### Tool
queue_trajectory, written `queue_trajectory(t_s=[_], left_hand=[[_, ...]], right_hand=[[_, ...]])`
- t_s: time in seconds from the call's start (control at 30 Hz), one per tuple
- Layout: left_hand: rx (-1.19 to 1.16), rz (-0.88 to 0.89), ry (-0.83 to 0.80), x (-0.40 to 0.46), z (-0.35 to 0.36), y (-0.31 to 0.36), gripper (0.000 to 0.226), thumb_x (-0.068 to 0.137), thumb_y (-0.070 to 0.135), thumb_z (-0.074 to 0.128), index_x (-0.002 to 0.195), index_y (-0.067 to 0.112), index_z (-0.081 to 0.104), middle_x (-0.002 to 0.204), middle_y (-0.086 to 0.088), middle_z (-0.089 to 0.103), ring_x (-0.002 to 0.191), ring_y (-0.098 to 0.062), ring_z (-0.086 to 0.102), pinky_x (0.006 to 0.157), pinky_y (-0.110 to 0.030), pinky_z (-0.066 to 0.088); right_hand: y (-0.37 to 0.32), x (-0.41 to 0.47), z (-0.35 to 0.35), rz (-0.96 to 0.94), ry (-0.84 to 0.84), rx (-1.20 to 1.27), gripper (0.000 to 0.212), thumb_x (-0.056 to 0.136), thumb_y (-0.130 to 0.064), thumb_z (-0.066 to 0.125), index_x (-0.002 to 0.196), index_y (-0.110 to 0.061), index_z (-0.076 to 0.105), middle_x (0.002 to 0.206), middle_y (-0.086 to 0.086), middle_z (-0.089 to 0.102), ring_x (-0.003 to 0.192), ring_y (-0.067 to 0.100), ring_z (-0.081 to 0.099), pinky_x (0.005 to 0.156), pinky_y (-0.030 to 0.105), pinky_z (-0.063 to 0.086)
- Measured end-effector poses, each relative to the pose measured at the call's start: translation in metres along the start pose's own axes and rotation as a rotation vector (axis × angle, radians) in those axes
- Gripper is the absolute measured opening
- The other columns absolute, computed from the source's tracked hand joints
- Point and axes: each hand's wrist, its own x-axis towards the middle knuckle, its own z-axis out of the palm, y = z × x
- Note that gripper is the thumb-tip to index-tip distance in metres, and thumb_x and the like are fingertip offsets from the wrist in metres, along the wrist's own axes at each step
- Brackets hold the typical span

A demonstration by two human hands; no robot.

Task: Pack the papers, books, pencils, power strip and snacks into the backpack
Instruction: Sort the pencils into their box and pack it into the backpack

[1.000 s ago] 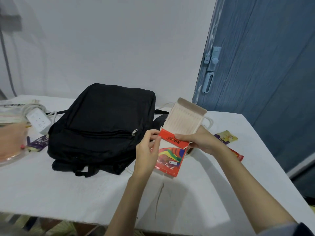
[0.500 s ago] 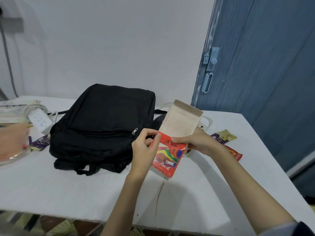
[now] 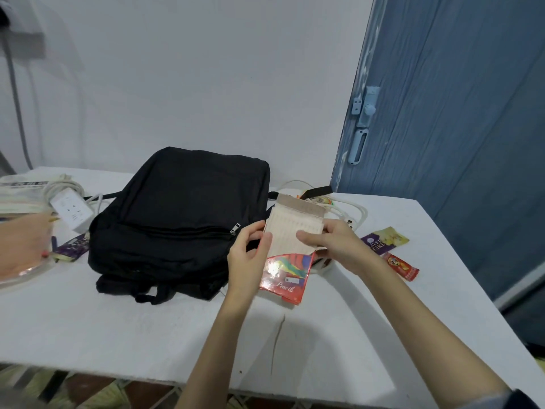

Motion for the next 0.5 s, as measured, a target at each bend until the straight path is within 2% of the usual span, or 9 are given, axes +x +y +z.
queue_trajectory(t_s=[0.1,0.13,0.2,0.23,0.3,0.37,0.43,0.5], left_hand=[[-0.006,-0.045,-0.204,0.000,-0.012,0.002,0.049,0.092,0.002,0.052,0.125,0.038,0.042,0.109,-0.006,0.063,0.093,-0.022,0.068,0.064,-0.026,0.057],[0.016,-0.029,-0.206,0.002,-0.015,0.002,0.051,0.092,-0.002,0.049,0.125,0.037,0.043,0.115,-0.008,0.061,0.097,-0.024,0.066,0.064,-0.025,0.056],[0.046,0.017,-0.152,0.003,-0.021,0.005,0.052,0.091,-0.007,0.046,0.124,0.034,0.046,0.127,-0.007,0.054,0.104,-0.024,0.061,0.061,-0.020,0.053],[0.049,0.019,-0.127,0.003,-0.023,0.007,0.052,0.091,-0.007,0.045,0.125,0.032,0.046,0.130,-0.004,0.051,0.105,-0.022,0.060,0.059,-0.018,0.052],[0.031,0.016,-0.105,0.003,-0.028,0.009,0.052,0.091,-0.007,0.044,0.127,0.031,0.045,0.131,0.001,0.050,0.104,-0.019,0.061,0.057,-0.016,0.052],[0.016,0.000,-0.110,0.001,-0.031,0.011,0.054,0.091,-0.009,0.042,0.128,0.031,0.044,0.125,0.012,0.051,0.096,-0.010,0.065,0.056,-0.017,0.052],[0.032,-0.015,-0.114,0.000,-0.033,0.012,0.056,0.091,-0.011,0.040,0.128,0.031,0.044,0.116,0.026,0.047,0.086,0.001,0.066,0.052,-0.016,0.051],[0.052,-0.021,-0.110,-0.001,-0.032,0.012,0.058,0.090,-0.012,0.039,0.128,0.031,0.044,0.118,0.026,0.046,0.086,-0.004,0.066,0.049,-0.015,0.049]], right_hand=[[-0.005,0.000,-0.004,0.028,-0.111,-0.041,0.012,0.087,-0.019,0.064,0.088,-0.007,0.065,0.085,0.003,0.072,0.073,0.014,0.070,0.058,0.023,0.055],[-0.007,0.001,-0.007,0.029,-0.134,-0.031,0.019,0.088,-0.023,0.062,0.086,-0.004,0.064,0.083,0.004,0.070,0.072,0.015,0.068,0.058,0.023,0.055],[-0.009,0.006,-0.014,-0.013,-0.087,-0.061,0.026,0.090,-0.024,0.059,0.096,0.000,0.065,0.085,0.005,0.066,0.071,0.015,0.064,0.058,0.020,0.052],[-0.006,0.010,-0.019,-0.060,-0.028,-0.158,0.023,0.090,-0.020,0.060,0.101,-0.001,0.067,0.087,0.005,0.066,0.070,0.013,0.062,0.057,0.018,0.050],[0.007,0.021,-0.029,-0.122,0.047,-0.514,0.013,0.089,-0.010,0.062,0.097,-0.009,0.071,0.088,0.004,0.068,0.067,0.006,0.059,0.061,0.016,0.046],[0.028,0.029,-0.035,-0.072,0.013,-0.815,0.016,0.085,-0.007,0.064,0.091,-0.018,0.074,0.089,0.003,0.071,0.071,0.004,0.061,0.070,0.019,0.047],[0.044,0.031,-0.033,-0.024,0.013,-0.986,0.023,0.082,-0.012,0.068,0.102,-0.023,0.072,0.099,0.004,0.064,0.086,0.014,0.060,0.075,0.025,0.046],[0.051,0.029,-0.026,-0.083,0.028,-1.187,0.029,0.083,-0.020,0.068,0.112,-0.024,0.069,0.111,0.006,0.054,0.103,0.022,0.049,0.075,0.030,0.038]])
